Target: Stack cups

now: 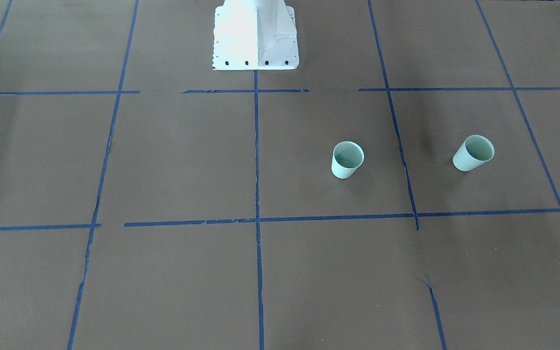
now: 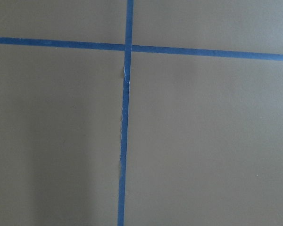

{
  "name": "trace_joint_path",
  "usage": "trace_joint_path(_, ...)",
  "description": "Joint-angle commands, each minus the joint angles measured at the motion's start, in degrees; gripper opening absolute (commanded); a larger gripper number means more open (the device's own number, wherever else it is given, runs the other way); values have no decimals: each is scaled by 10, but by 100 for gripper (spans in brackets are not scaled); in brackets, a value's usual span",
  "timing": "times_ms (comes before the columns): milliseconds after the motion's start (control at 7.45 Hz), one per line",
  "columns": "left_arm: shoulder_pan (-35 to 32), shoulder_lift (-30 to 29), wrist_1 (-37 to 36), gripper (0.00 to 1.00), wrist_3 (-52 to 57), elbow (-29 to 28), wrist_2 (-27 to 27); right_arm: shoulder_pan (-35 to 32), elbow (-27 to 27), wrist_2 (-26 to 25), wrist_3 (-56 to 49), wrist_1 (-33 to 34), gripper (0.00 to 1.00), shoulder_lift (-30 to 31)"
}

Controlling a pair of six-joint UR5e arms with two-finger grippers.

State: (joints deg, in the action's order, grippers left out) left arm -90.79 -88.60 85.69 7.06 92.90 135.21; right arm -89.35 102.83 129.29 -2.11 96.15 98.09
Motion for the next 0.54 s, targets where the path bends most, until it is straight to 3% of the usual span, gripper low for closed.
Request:
trace_joint_path(0,1,-4,10,100,1,-1,0,0,0,0,0,0,100,0)
trace_joint_path(402,2,-36,26,100,-3,11,-1,0,0,0,0,0,100,0)
